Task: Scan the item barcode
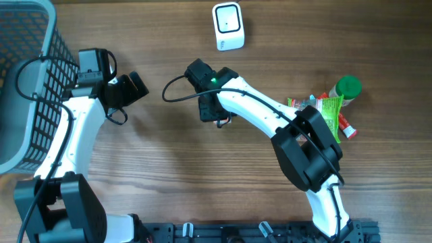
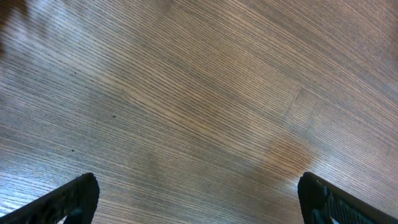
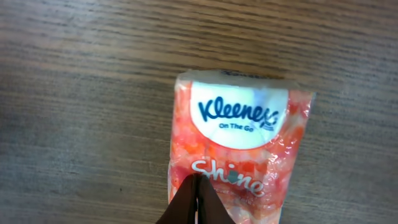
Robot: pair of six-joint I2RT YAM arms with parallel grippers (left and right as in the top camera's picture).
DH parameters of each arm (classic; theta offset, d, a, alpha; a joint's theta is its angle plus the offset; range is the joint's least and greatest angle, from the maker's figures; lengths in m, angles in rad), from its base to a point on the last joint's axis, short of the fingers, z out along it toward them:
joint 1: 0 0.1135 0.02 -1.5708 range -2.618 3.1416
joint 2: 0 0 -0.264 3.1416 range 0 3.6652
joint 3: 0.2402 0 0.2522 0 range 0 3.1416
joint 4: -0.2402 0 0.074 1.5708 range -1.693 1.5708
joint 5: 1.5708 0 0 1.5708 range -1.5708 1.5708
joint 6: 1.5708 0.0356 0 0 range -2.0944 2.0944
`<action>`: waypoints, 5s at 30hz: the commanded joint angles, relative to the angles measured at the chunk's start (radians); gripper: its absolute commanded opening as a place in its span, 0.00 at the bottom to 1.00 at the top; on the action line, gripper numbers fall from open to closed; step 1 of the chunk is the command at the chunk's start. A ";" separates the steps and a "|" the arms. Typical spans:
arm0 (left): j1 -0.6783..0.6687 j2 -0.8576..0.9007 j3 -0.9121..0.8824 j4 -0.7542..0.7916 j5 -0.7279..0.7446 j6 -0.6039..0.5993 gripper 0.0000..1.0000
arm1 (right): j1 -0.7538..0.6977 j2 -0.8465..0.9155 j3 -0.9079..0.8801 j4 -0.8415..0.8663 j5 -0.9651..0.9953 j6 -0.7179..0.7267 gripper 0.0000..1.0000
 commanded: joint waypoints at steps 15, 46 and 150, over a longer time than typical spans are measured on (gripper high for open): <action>0.004 0.003 0.003 0.000 -0.002 0.005 1.00 | 0.020 -0.105 0.013 0.022 0.034 -0.077 0.34; 0.004 0.003 0.003 0.000 -0.002 0.005 1.00 | 0.074 -0.031 -0.122 0.199 0.240 -0.089 0.27; 0.004 0.003 0.003 0.000 -0.002 0.005 1.00 | -0.327 -0.185 -0.223 0.147 -0.418 -0.369 0.36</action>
